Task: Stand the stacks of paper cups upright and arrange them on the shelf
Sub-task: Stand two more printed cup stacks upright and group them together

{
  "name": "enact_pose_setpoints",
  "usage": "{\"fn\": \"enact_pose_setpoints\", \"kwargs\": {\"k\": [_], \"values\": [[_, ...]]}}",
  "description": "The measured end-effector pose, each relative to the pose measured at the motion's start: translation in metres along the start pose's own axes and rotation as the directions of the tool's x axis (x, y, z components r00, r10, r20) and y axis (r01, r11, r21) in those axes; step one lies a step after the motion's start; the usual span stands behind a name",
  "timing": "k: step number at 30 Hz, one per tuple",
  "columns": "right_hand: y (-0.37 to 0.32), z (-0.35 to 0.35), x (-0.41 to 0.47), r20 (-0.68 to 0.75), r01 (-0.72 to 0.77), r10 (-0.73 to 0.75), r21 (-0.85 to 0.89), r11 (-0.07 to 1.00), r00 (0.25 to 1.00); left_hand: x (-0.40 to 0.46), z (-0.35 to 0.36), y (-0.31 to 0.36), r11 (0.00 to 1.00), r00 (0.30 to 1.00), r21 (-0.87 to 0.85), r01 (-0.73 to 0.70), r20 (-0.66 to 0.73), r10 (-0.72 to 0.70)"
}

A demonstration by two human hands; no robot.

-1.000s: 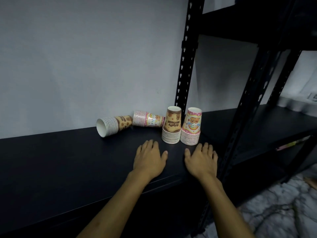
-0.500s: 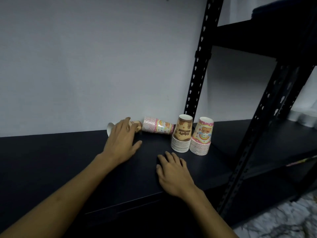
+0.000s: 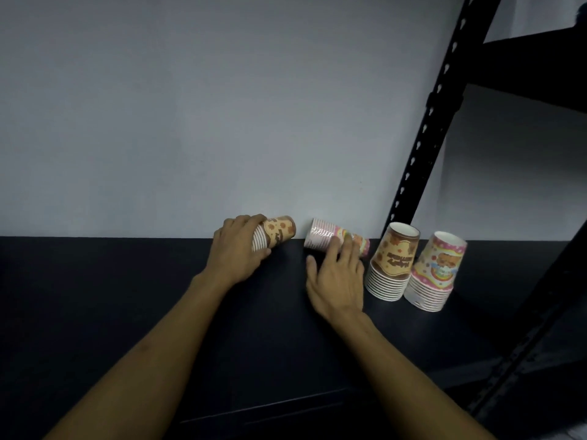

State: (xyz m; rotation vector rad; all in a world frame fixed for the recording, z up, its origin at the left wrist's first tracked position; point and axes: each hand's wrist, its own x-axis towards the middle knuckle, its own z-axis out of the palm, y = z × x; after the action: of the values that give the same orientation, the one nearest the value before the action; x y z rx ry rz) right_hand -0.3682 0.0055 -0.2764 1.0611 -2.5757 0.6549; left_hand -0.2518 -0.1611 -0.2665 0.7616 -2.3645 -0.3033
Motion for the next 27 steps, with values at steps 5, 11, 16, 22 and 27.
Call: {"fn": "enact_pose_setpoints", "kwargs": {"k": [5,11,16,22,27], "values": [[-0.007,0.016,0.035,-0.061,-0.181,0.186,0.085,0.98,0.981,0.002,0.002,-0.008,0.998,1.0,-0.059,-0.016,-0.022,0.015],[-0.002,0.023,0.055,0.027,-0.234,0.235,0.252,0.939,0.972,0.007,0.004,-0.018,0.981,0.997,-0.189,0.041,-0.05,-0.051],[0.004,0.022,0.055,-0.048,-0.017,0.049,0.509,0.86,0.998,0.005,0.001,-0.021,0.964,0.993,-0.254,0.084,-0.056,-0.101],[0.013,0.021,0.059,0.025,-0.121,0.137,0.64,0.759,0.99,0.007,-0.003,-0.023,0.93,0.987,-0.34,0.141,-0.023,-0.158],[0.016,0.018,0.06,0.13,-0.16,0.098,0.663,0.731,0.987,0.007,-0.006,-0.02,0.945,0.989,-0.294,0.14,0.006,-0.145]]}}
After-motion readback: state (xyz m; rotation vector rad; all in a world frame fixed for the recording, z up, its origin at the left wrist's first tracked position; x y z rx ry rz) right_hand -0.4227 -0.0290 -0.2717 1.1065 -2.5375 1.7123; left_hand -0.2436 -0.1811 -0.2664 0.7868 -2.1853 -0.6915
